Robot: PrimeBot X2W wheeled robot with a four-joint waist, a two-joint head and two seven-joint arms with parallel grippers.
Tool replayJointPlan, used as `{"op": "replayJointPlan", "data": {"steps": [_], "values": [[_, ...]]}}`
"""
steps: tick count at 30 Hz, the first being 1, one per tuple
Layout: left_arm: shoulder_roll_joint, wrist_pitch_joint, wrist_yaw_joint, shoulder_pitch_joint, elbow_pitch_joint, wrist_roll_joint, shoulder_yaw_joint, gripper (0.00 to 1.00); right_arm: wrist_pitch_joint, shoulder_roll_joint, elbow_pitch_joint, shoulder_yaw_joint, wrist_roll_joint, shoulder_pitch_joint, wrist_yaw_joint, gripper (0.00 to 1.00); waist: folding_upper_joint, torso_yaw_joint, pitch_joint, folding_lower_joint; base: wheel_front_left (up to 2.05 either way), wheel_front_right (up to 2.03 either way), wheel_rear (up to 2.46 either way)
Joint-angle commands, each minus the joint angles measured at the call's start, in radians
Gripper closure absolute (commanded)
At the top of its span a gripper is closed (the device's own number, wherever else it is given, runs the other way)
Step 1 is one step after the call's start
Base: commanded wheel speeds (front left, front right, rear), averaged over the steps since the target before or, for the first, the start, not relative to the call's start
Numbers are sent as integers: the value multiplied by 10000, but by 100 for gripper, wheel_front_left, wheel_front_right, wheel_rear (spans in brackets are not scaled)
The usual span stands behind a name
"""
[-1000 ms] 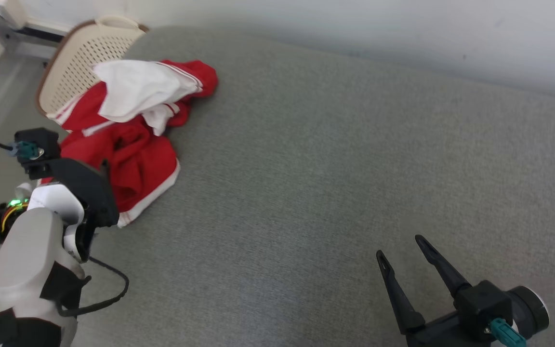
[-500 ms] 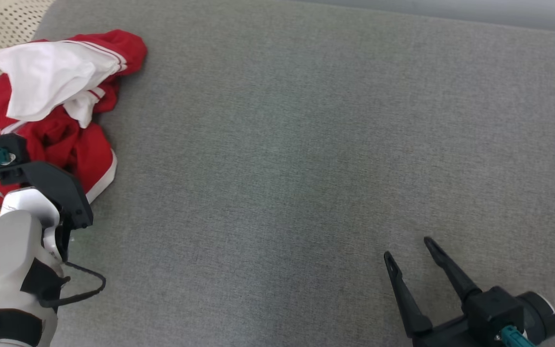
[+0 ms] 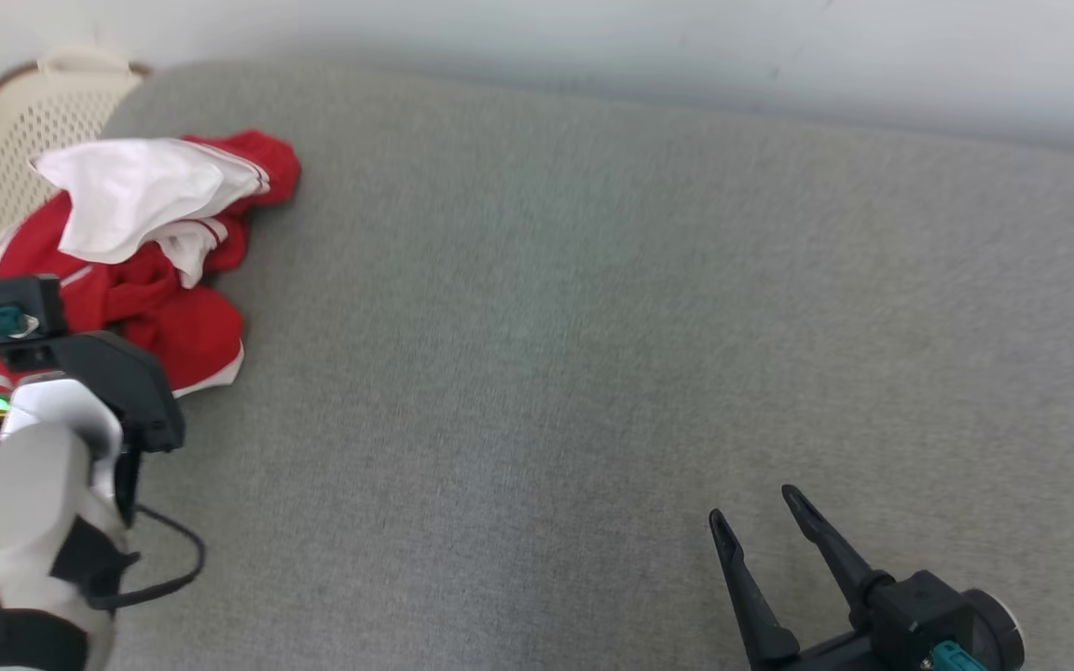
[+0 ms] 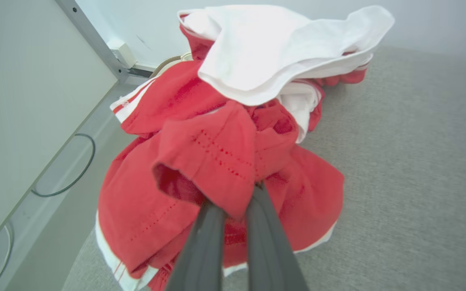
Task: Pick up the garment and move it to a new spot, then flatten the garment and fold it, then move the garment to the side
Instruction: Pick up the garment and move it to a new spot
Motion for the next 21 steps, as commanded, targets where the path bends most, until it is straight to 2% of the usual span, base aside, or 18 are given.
{"op": "replayJointPlan", "data": {"steps": [1, 4, 9, 16, 21], "values": [[-227, -211, -83, 191, -168, -101, 19, 100, -169, 94, 206, 13, 126, 36, 34, 0, 0, -481, -1127, 1, 0, 0, 0], [-246, -385, -311, 313, -452, -32, -160, 100, -395, 201, 568, -119, 256, 246, 33, 0, 0, -714, -1900, 1, 0, 0, 0], [-584, -454, -510, 314, -1350, 70, -564, 100, -697, 269, 1037, -97, 422, 441, 33, 0, 0, -1402, -2923, 1, 0, 0, 0], [-1157, -116, -578, 515, -3120, -136, -861, 100, -993, 279, 1256, -75, 639, 215, 35, 0, 0, -2576, -3335, 1, 0, 0, 0], [-1519, 401, -327, 1039, -4708, -439, -875, 100, -1148, 279, 1386, -122, 682, -136, 33, 0, 0, -3741, -3411, 1, 0, 0, 0]]}}
